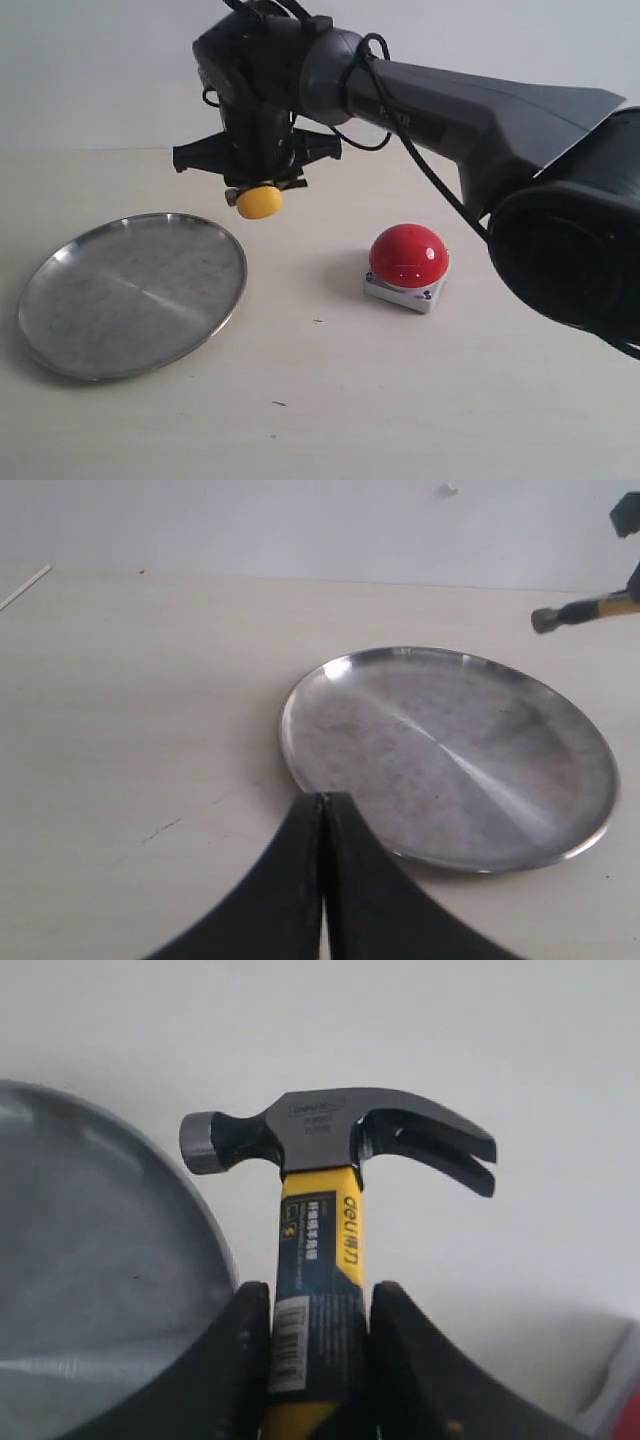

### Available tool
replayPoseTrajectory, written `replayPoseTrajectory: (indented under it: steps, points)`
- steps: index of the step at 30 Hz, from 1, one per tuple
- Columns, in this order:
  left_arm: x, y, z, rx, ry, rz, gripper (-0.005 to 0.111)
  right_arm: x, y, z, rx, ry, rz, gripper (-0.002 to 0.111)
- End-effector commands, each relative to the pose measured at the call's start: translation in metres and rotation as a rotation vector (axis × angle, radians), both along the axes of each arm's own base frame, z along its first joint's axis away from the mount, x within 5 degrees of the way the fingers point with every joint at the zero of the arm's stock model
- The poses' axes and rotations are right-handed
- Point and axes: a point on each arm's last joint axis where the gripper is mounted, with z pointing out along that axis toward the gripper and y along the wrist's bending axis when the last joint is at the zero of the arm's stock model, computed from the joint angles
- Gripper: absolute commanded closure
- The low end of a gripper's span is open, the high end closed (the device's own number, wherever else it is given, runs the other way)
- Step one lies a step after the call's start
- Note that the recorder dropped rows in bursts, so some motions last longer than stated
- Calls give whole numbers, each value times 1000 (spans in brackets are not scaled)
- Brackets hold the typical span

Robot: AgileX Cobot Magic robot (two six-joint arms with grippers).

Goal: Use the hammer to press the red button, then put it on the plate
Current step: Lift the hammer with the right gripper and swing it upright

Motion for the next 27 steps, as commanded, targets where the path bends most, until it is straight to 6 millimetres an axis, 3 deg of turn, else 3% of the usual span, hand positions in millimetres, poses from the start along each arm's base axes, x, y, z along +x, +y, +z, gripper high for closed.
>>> replayPoseTrajectory:
  steps: [1, 8, 15, 21, 27]
  points:
    - [0, 0, 0, -11, -13, 2, 107, -18, -2, 55, -76, -185, -38, 108]
    - [0, 0, 0, -11, -13, 2, 107, -65, 16, 116, -155, -431, -10, 108]
    - [0, 0, 0, -11, -13, 2, 107, -116, 41, 150, -122, -552, 86, 108]
    - [0, 0, 0, -11, -13, 2, 107, -157, 59, 140, -186, -609, 176, 108]
    - [0, 0, 0, -11, -13, 2, 107, -192, 39, 107, -225, -574, 194, 108]
